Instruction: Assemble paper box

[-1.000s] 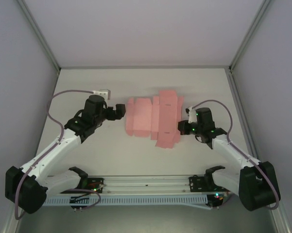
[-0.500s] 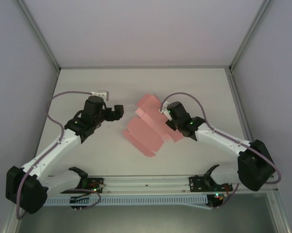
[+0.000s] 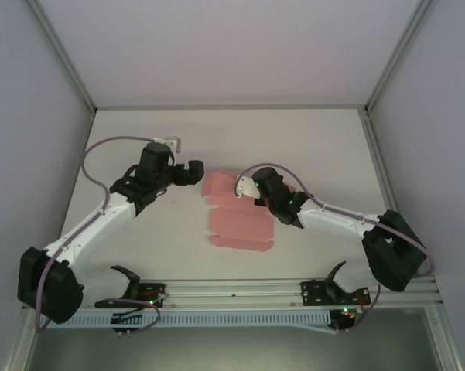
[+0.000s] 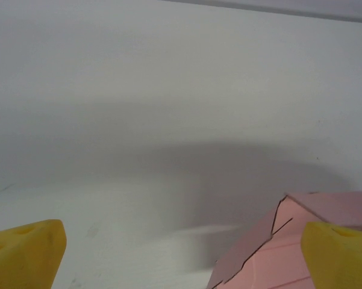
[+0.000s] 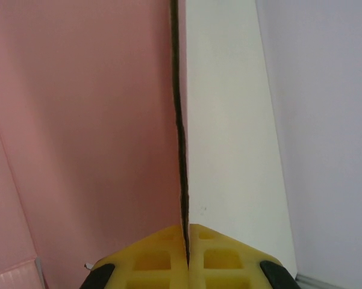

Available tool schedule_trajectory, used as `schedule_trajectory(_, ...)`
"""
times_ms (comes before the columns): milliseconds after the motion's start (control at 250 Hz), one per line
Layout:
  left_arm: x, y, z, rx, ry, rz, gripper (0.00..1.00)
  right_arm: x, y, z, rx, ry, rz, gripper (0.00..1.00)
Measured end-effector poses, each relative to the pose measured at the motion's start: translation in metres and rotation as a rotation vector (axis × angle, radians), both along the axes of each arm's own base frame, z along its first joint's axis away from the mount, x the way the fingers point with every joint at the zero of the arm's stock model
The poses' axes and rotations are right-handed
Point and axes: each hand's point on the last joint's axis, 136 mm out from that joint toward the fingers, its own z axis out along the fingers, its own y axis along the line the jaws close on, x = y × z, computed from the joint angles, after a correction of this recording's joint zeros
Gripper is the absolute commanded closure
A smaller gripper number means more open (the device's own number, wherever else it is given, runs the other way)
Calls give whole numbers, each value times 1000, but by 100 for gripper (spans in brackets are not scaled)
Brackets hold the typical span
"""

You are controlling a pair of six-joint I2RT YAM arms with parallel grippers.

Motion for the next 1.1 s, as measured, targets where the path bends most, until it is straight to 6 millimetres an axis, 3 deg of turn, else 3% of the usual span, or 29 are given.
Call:
schedule_trajectory(128,22,-15,-4,11,20,-27,0,-1,5,1,7,1,30,100)
schedule_trajectory(303,36,-29,-30,47,75,-78,0,-3,8,0,14,10,49,100)
schedule_trajectory(499,32,-42,-51,52,125,-164,0,-4,10,-1,23,17,57,100)
schedule_trajectory(651,27,-55,-56,34,135,-242,0,-4,11,-2,33,31,51,100)
schedule_trajectory(1102,11,-68,-70,58,137,-327,0,-2,5,-10,111,151,2,100)
